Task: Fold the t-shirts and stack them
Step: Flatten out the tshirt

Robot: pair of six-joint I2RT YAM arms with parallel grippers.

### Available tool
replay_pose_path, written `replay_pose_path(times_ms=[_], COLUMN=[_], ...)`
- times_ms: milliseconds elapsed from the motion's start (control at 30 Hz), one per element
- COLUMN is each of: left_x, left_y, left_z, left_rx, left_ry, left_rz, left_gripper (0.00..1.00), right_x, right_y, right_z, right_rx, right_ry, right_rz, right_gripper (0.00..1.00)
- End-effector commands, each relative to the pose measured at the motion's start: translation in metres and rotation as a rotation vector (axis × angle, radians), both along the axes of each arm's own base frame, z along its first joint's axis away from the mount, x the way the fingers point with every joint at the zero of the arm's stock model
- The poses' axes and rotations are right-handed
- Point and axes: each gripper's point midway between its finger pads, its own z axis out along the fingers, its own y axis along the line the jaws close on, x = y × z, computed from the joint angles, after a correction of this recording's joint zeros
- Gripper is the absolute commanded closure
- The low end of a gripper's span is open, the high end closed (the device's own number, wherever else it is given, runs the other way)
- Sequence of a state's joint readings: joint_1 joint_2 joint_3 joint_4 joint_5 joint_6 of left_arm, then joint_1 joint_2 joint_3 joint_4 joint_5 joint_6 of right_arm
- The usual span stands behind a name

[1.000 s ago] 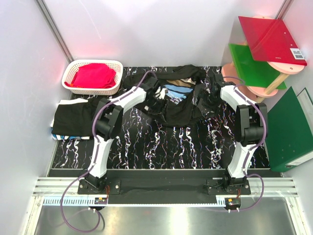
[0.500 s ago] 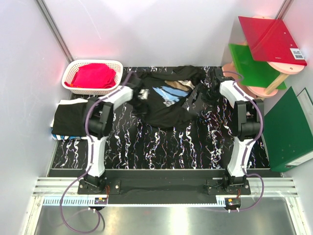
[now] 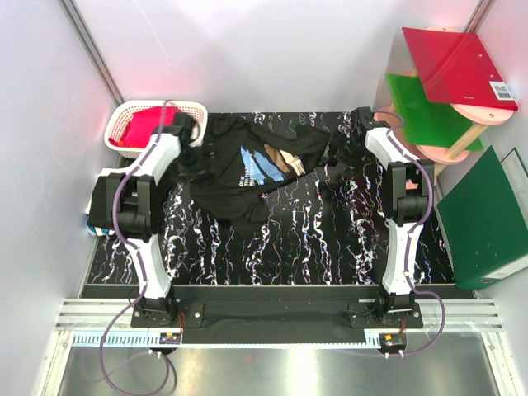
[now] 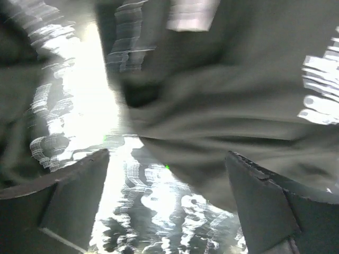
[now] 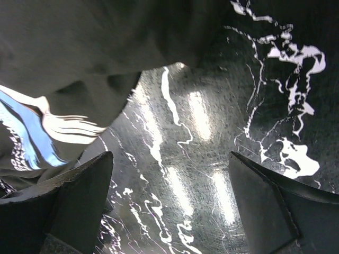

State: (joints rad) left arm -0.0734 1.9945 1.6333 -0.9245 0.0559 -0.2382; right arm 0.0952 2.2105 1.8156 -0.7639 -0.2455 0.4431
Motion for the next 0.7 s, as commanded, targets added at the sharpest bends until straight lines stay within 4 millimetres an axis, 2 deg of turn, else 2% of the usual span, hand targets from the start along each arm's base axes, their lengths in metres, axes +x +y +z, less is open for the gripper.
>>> replay_pose_path(times_ms=[0, 33, 133, 167, 233, 267, 333, 400, 667], left_x=[0.003, -0.008, -0.044, -0.058, -0.078, -0.089, -0.103, -0.11, -0.133], left_y=[-0.115, -0.145, -0.192, -0.195, -0.21, -0.21, -0.213, -0.203, -0.186], left_z=[0.094, 0.095, 0.083, 0.068, 0.055, 0.041, 0.029, 0.012, -0.014], left_rx=[-0.156, -0.188, -0.266, -0.261, -0.259, -0.246, -0.22, -0.16, -0.08], left_ry=[-0.266, -0.265, -0.195, -0.149, -0.114, -0.074, -0.041, -0.009, 0.093], left_rz=[-0.295, -0.374, -0.49, -0.505, -0.55, -0.557, -0.578, -0.556, -0.528], left_gripper=[0.01, 0.01, 0.01, 0.01, 0.01, 0.05, 0.1, 0.17, 0.23], right_x=[0.015, 0.016, 0.016, 0.016, 0.013, 0.011, 0.007, 0.005, -0.005], right_y=[-0.001, -0.001, -0.001, -0.001, 0.0, 0.0, -0.001, -0.001, -0.002], right_z=[0.012, 0.014, 0.015, 0.014, 0.013, 0.012, 0.009, 0.01, 0.005], right_rx=[0.004, 0.006, 0.014, 0.019, 0.023, 0.026, 0.027, 0.03, 0.037], right_ry=[-0.043, -0.047, -0.046, -0.044, -0.036, -0.032, -0.021, -0.019, 0.003], right_rz=[-0.013, -0.012, -0.013, -0.012, -0.012, -0.011, -0.01, -0.008, -0.003], right_gripper=[0.04, 0.04, 0.04, 0.04, 0.04, 0.04, 0.04, 0.04, 0.04])
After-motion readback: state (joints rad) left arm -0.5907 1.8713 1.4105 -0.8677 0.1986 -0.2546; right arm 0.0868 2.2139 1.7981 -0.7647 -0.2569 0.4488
